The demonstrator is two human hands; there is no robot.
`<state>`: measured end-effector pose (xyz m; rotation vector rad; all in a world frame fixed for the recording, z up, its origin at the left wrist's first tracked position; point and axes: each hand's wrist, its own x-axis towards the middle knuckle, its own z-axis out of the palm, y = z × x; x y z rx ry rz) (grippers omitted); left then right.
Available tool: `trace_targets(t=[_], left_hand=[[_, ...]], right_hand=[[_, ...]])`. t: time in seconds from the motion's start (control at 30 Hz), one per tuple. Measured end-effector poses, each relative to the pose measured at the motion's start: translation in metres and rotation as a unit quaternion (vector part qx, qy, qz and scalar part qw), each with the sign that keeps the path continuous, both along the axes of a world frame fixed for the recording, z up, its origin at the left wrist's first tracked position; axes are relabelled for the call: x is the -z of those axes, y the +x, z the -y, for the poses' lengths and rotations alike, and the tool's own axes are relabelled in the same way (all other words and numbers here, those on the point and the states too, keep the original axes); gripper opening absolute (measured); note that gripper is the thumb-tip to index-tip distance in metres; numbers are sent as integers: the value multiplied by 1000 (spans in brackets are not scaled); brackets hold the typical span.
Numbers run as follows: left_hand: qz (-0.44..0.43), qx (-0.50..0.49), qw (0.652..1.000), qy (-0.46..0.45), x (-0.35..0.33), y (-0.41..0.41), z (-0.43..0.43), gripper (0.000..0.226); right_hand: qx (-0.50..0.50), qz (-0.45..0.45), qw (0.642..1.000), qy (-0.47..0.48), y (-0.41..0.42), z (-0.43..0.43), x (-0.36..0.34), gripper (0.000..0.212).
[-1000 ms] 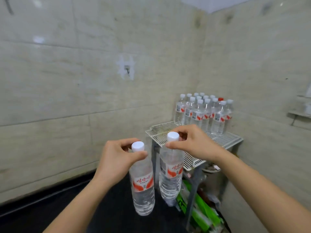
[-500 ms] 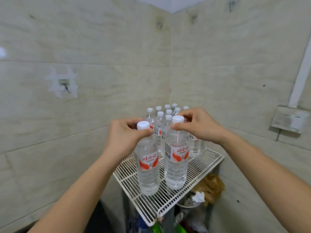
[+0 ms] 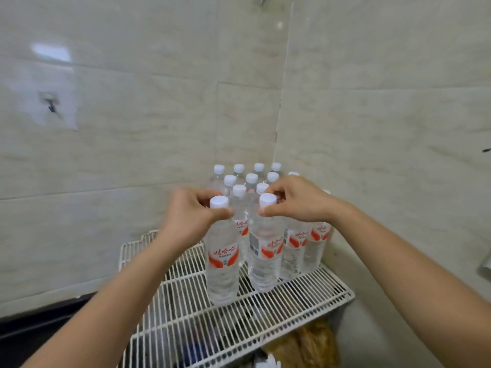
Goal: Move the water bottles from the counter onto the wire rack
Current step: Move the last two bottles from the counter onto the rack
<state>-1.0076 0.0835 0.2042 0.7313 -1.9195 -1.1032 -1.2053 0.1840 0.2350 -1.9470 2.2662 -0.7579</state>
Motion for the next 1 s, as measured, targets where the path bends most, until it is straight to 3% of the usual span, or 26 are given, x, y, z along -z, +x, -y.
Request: trace_targets(t=[0.33,0.5,0.73,1.0], left_hand=[[59,-24,998,1,4,-50,-9,21],[61,-49,997,-19,4,-70,-8,40],[83,-41,995,-24,13,-82,-7,11],[92,-42,994,-48,13,-84,-1,29]], right_hand=[[-27,-63,996,60,-44,20,12,49],[-10,-90,994,56,-51,30,17,52],[13,-107,993,44,-56,35,19,49],[39,-138,989,28,-50,32,17,42]])
